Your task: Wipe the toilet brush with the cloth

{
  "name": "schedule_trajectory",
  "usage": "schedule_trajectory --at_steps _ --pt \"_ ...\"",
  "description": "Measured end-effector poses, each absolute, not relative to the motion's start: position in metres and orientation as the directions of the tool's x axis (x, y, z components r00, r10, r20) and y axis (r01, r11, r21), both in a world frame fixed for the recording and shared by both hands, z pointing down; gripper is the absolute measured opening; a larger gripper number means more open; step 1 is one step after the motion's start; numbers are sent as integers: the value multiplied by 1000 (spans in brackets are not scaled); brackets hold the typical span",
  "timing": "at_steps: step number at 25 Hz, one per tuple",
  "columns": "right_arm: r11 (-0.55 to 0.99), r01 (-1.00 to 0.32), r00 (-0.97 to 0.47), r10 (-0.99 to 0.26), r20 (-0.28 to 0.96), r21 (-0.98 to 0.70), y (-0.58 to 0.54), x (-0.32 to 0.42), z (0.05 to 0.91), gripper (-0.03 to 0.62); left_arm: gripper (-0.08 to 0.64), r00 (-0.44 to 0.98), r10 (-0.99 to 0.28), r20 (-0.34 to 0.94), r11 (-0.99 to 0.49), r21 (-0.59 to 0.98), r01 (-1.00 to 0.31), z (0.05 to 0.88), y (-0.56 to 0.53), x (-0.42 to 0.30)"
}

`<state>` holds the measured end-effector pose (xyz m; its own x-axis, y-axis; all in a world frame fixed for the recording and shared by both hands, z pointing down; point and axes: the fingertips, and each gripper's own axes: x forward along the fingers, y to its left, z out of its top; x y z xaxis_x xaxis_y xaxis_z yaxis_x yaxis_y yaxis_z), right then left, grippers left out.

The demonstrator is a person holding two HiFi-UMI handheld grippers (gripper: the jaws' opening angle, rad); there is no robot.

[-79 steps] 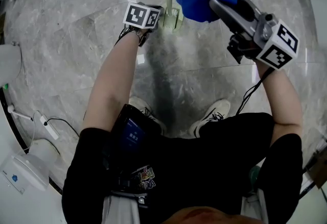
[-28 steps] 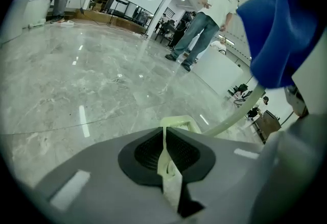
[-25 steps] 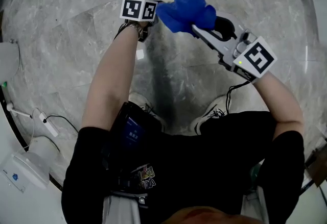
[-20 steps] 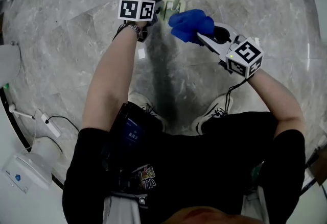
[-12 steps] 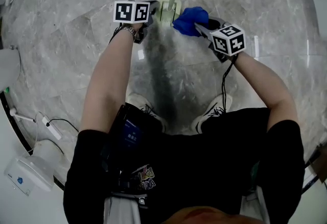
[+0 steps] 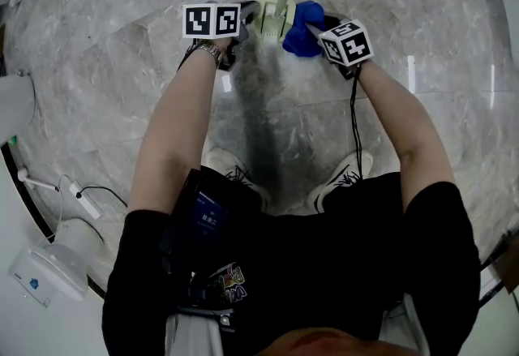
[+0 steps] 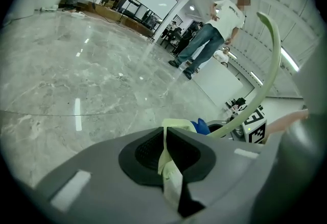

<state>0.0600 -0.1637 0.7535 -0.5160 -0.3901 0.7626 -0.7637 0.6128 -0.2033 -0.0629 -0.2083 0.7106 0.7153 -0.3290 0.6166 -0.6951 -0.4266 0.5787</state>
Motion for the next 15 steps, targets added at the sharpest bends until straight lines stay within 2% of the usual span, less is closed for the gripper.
schedule_trajectory --at_steps 6,11,15 --pt "672 -720 -515 -349 783 -174 -164 49 764 114 32 728 -336 598 -436 587 -682 710 -208 -63" --pt "834 -549 -435 -229 871 -55 -130 75 778 114 34 738 -322 593 -455 586 -670 710 -208 -62" --pt "780 -625 -308 -285 908 33 -137 153 780 114 35 733 -314 603 -479 566 -671 710 -208 -62"
